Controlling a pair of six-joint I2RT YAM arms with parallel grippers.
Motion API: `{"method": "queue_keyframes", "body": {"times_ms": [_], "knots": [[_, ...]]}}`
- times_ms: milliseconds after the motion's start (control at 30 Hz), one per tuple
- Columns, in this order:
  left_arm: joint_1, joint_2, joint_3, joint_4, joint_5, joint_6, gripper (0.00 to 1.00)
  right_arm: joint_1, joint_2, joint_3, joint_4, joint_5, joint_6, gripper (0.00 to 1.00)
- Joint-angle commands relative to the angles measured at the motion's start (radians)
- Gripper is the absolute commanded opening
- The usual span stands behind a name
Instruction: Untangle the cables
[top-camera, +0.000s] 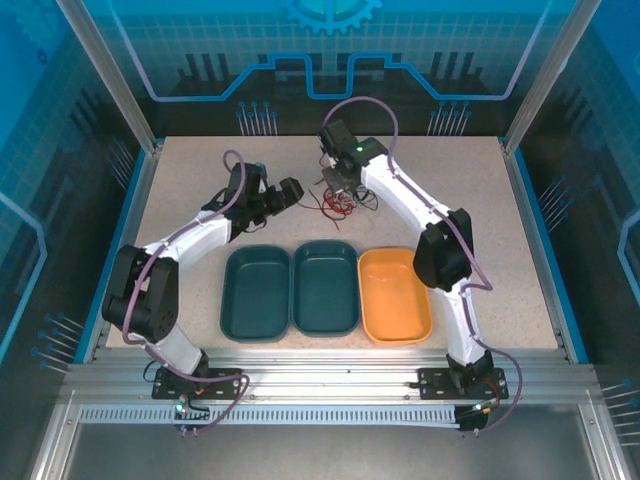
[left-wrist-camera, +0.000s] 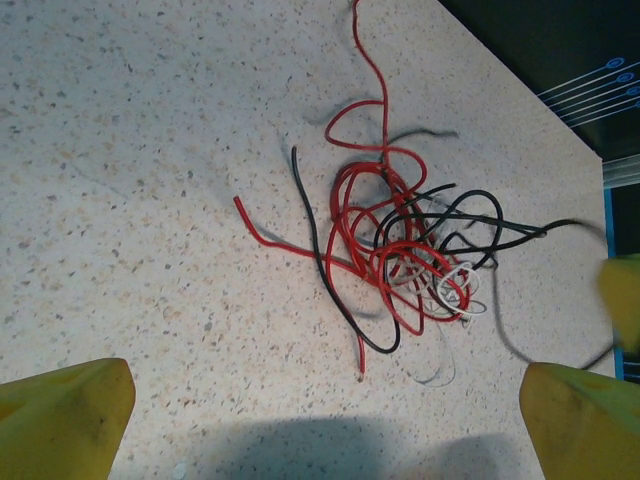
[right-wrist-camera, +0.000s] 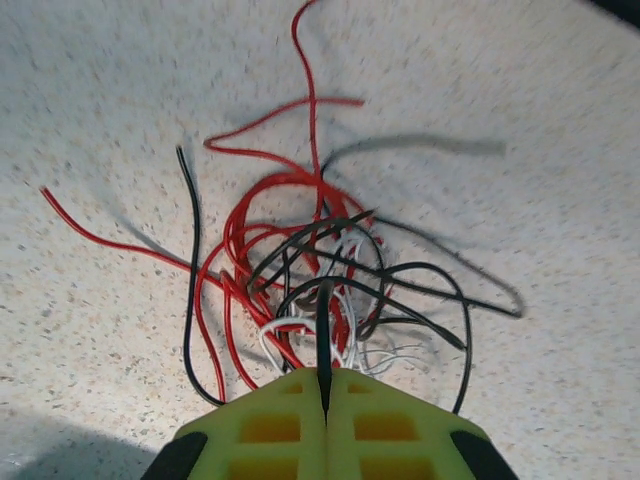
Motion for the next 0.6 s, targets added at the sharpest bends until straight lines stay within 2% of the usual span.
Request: {"method": "queue_keyframes", "body": {"times_ms": [0,567], "knots": [[0.009,-0.055,-0.029,0.034,-0.009,0.018,0.99,-0.001,-0.127,0.020,0.040,0.030,-0.033,0.00],[0.009,-0.184,-0.107,0.035,-0.051,0.028,0.99,-0.001,-0.294,0.094,0.090,0.009,-0.069,0.00]]}}
